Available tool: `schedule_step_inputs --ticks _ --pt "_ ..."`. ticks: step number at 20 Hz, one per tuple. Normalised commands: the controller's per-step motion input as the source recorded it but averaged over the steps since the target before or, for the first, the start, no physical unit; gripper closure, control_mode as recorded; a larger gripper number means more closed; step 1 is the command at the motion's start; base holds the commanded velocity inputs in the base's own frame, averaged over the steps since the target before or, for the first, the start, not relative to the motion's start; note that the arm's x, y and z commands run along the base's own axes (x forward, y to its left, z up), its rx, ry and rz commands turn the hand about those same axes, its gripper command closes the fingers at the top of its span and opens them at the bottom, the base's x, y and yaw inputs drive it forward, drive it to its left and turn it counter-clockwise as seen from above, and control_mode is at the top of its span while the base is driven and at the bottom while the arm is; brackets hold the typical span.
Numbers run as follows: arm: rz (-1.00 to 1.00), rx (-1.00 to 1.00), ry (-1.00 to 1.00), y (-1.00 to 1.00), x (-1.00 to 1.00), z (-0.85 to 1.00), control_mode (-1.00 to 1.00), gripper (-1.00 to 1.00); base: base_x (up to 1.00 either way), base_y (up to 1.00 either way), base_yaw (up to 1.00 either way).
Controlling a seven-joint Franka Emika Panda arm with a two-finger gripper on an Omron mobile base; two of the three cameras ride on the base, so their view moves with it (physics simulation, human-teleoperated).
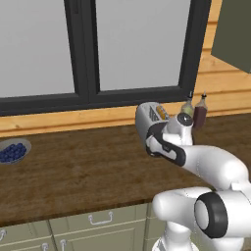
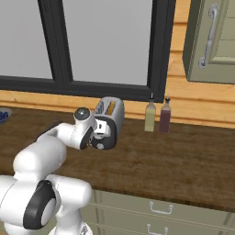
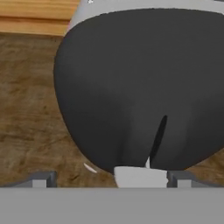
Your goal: Start the toaster. Once the lever pops up, take the bread to the plate on the dining counter.
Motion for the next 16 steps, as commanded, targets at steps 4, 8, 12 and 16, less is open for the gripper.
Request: schedule_step_inputs --ticks 4,8,12,16 --pt "0.00 0.00 0.00 0.01 0.00 -0.63 -1.00 -1.00 0.00 0.00 0.00" --pt "0.00 0.00 0.00 0.01 0.00 -0.64 -1.00 -1.00 0.00 0.00 0.00" --pt "0.00 0.00 -0.01 0.00 -0.08 -0.29 -1.00 -1.00 0.00 0.00 0.00" --pt "-0.05 0.00 -0.18 0.00 -0.79 0.77 -1.00 -1.00 0.00 0.00 0.00"
